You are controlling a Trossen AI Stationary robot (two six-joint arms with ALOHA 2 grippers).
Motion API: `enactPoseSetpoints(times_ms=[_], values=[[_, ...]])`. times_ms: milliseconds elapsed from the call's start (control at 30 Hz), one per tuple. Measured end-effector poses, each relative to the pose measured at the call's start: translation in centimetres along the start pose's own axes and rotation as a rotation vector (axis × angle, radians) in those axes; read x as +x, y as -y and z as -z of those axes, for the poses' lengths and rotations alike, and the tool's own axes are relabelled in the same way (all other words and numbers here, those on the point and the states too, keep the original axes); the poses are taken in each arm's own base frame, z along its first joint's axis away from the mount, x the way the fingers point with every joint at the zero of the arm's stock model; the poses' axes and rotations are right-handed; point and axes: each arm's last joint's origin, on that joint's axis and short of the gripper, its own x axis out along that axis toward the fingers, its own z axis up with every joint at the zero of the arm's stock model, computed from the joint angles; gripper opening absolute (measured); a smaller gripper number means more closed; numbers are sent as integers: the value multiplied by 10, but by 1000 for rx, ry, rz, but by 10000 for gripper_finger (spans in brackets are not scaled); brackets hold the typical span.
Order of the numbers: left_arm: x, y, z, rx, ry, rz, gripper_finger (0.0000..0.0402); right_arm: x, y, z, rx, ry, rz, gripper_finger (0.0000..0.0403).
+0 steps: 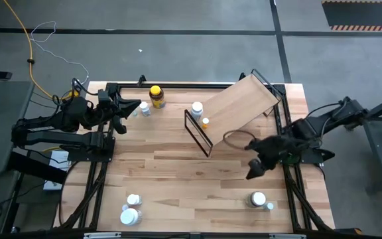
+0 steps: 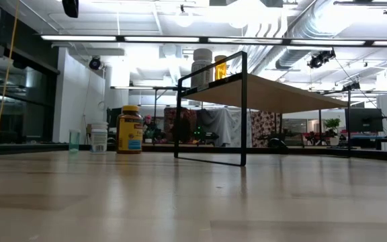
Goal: Pick and place medicine bottles onto shelf by color
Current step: Put the transparent pill bottle on the shelf
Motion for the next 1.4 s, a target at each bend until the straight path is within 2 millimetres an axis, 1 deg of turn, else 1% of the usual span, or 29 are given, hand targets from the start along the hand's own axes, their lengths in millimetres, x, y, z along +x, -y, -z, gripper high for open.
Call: enactPoseSetpoints(times_ms=[100, 200, 333, 433, 600, 800, 900, 1000, 1133, 1400], values=[[0, 0, 0, 0, 0, 0, 3, 4, -11, 10, 9, -7, 137, 309], [0, 0, 0, 0, 0, 0, 3, 13, -22, 19, 30, -12, 254, 309], [0, 0, 0, 0, 0, 0, 3, 33, -32, 31, 74, -32, 357, 309], [0, 0, 0, 0, 0, 0, 3, 51, -35, 39, 135, -43, 414, 309], [0, 0, 0, 0, 0, 0, 3, 77, -33, 52, 281, -22, 497, 309], [0, 0, 0, 0, 0, 0, 3, 100, -37, 62, 398, -4, 489, 309], [0, 0, 0, 0, 0, 0, 3, 106, -36, 64, 427, 9, 498, 309], [0, 0, 0, 18, 0, 1, 3, 110, -33, 63, 448, 38, 546, 309], [0, 0, 0, 34, 0, 0, 3, 112, -28, 62, 478, 69, 607, 309], [0, 0, 0, 1, 0, 1, 3, 117, -23, 62, 492, 70, 642, 309]])
